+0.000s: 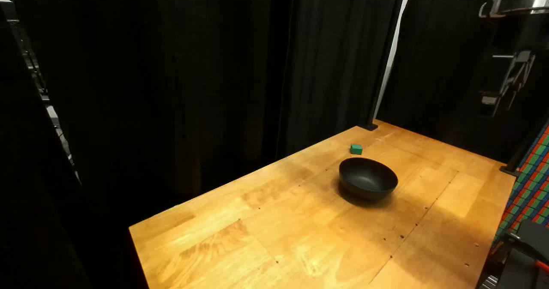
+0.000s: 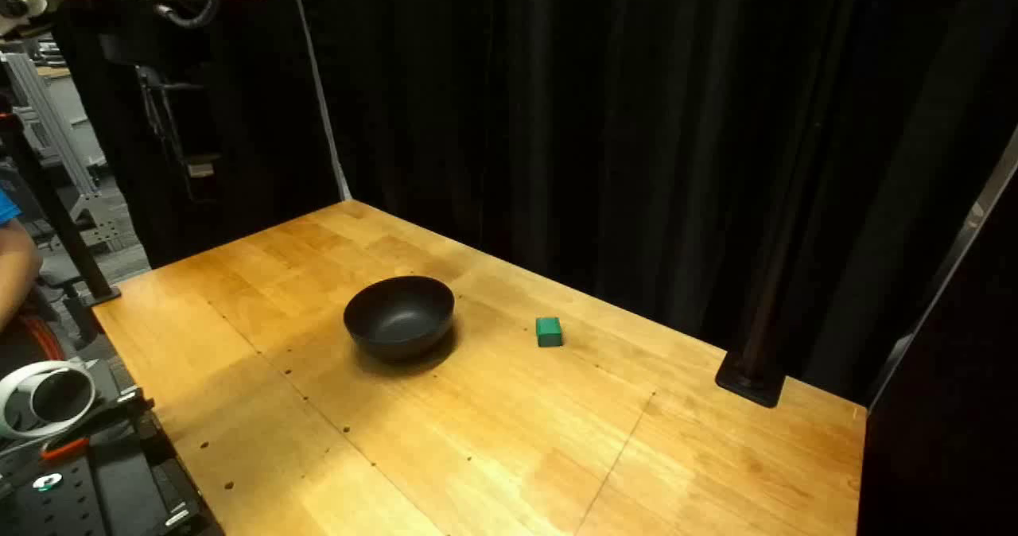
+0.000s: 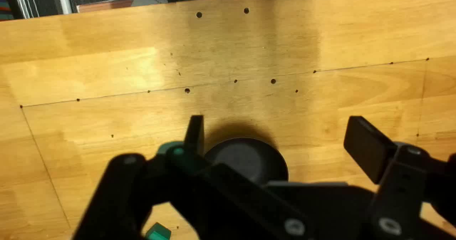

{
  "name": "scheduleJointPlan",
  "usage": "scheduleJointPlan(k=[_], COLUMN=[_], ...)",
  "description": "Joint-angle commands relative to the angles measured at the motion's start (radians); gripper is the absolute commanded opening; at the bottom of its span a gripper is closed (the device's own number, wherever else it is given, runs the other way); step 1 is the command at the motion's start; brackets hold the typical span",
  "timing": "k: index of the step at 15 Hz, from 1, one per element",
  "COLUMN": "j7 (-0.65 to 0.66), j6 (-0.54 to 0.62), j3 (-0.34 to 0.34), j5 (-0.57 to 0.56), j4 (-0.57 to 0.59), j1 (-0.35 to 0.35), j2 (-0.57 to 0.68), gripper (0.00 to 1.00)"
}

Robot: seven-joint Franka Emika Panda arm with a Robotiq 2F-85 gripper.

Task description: Pick up the green block from the table and put in the black bowl.

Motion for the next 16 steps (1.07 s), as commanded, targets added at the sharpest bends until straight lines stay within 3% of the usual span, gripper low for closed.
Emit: scheduleJointPlan(k=[1,8,10,16], j7=[0.000,0.000,0.084,0.350], j6=[-0.002,-0.002,0.023,0.277], j3=[-0.001,-0.001,0.005,0.017], j5=[-0.001,-0.001,0.040,0.153], j4=[0.003,0.006,0.097,0.337], j1=[0.001,0.001,-0.010,-0.017], j2=[0.000,-0.001,0.121,0.458], gripper=[1.00,1.00,1.00,1.00])
